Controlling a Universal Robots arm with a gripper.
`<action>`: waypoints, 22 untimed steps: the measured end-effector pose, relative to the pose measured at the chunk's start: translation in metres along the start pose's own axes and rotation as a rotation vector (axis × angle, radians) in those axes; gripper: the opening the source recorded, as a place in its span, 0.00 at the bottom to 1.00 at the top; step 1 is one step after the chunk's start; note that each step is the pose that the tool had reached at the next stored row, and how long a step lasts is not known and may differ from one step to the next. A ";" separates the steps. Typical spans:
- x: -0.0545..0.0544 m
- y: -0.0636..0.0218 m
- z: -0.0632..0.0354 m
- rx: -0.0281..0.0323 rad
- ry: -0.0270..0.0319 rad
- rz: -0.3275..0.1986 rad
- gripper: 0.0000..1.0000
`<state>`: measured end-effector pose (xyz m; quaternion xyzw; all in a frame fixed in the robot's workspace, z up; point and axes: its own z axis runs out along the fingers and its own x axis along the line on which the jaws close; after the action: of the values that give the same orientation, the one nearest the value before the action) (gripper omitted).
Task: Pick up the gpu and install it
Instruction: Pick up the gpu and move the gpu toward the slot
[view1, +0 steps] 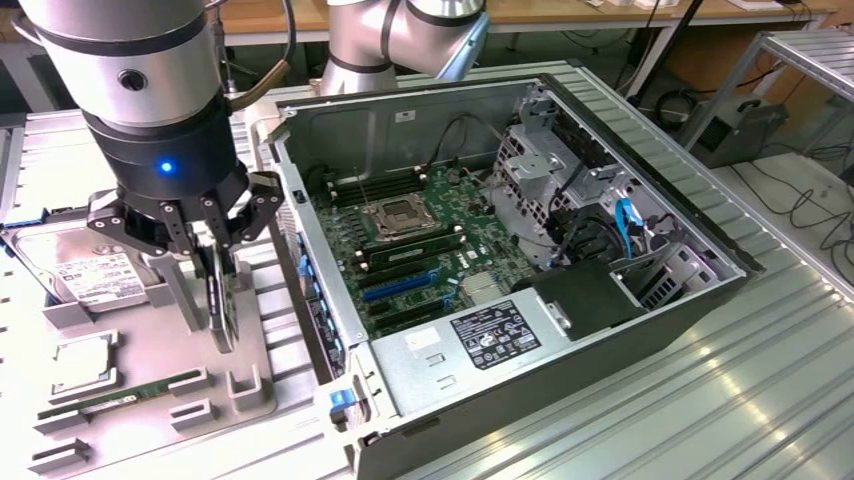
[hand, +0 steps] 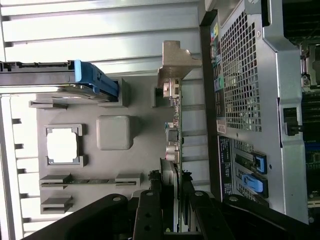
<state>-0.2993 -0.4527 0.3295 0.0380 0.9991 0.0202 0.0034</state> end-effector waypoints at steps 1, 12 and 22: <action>0.000 0.0000 -0.0002 -0.0001 -0.0001 0.000 0.26; 0.000 0.0001 -0.0026 -0.0001 -0.0001 0.000 0.26; 0.000 0.0002 -0.0051 0.0000 -0.0001 0.000 0.26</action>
<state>-0.2993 -0.4527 0.3346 0.0381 0.9991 0.0202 0.0034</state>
